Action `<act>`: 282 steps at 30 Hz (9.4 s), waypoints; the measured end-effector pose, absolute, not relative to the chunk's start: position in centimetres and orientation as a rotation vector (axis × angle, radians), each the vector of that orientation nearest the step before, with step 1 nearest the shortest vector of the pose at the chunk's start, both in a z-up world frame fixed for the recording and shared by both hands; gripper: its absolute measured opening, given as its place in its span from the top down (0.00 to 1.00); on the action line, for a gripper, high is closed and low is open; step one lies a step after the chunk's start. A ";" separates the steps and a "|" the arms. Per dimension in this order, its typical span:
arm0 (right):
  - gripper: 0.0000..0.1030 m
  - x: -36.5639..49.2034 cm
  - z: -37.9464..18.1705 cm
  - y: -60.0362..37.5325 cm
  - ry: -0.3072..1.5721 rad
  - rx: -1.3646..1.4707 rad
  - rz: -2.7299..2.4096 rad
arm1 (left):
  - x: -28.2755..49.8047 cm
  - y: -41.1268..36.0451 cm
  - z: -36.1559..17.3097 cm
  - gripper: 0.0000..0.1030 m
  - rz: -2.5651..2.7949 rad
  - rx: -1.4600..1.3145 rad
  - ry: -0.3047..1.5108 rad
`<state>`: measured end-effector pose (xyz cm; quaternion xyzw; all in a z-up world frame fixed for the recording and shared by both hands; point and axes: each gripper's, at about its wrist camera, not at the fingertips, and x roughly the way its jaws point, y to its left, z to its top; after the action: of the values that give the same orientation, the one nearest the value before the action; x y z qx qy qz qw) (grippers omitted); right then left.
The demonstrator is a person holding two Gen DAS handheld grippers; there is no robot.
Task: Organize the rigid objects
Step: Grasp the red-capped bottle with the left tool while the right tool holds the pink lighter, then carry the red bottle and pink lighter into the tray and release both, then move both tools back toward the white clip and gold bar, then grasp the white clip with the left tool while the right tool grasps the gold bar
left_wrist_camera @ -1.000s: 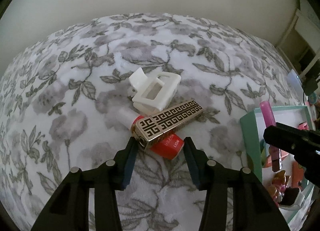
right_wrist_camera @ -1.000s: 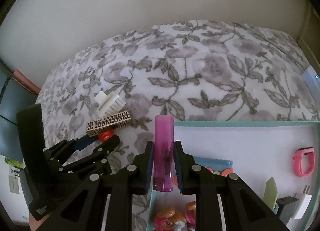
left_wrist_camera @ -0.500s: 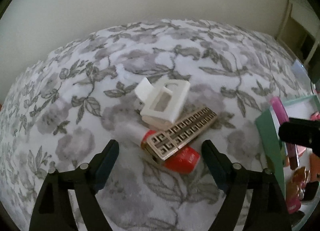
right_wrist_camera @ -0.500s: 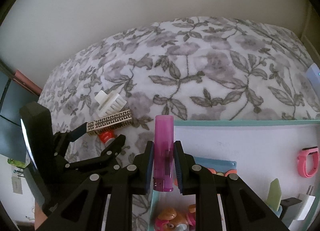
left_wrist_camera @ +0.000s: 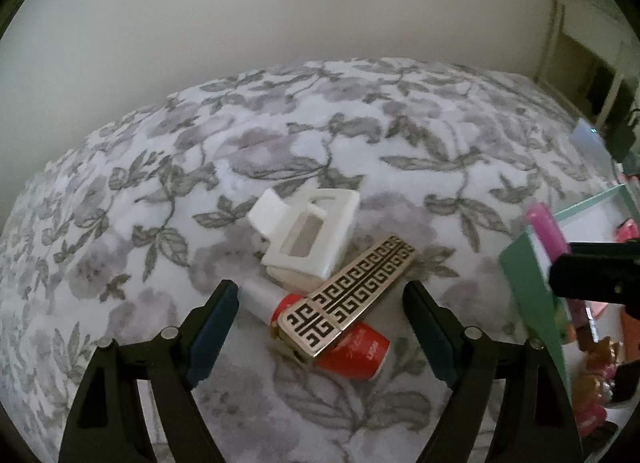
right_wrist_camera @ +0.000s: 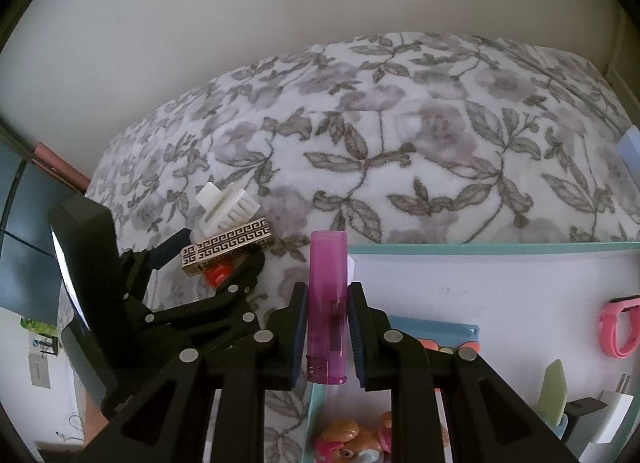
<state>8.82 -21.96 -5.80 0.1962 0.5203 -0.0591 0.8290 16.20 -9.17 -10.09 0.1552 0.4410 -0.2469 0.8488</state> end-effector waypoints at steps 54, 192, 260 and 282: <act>0.80 0.2 -2.5 -25.6 1.082 0.482 -0.241 | 7.9 -7.0 -1.9 0.72 -0.507 0.140 1.065; 0.00 14.4 -6.9 -17.0 1.066 0.093 0.081 | 19.3 2.7 -7.9 0.05 -0.026 -0.128 1.225; 0.19 15.1 -6.1 -22.4 1.043 0.179 -0.044 | 20.1 -3.4 -6.9 0.05 -0.288 -0.153 1.064; 0.19 13.1 -5.0 -28.1 1.003 0.286 -0.122 | 19.8 -9.9 -9.3 0.45 -0.388 0.060 1.027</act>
<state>13.11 -28.14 -4.97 0.1365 0.4787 -0.0582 0.8653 19.78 -9.91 -9.28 0.0286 0.4879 -0.1845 0.8527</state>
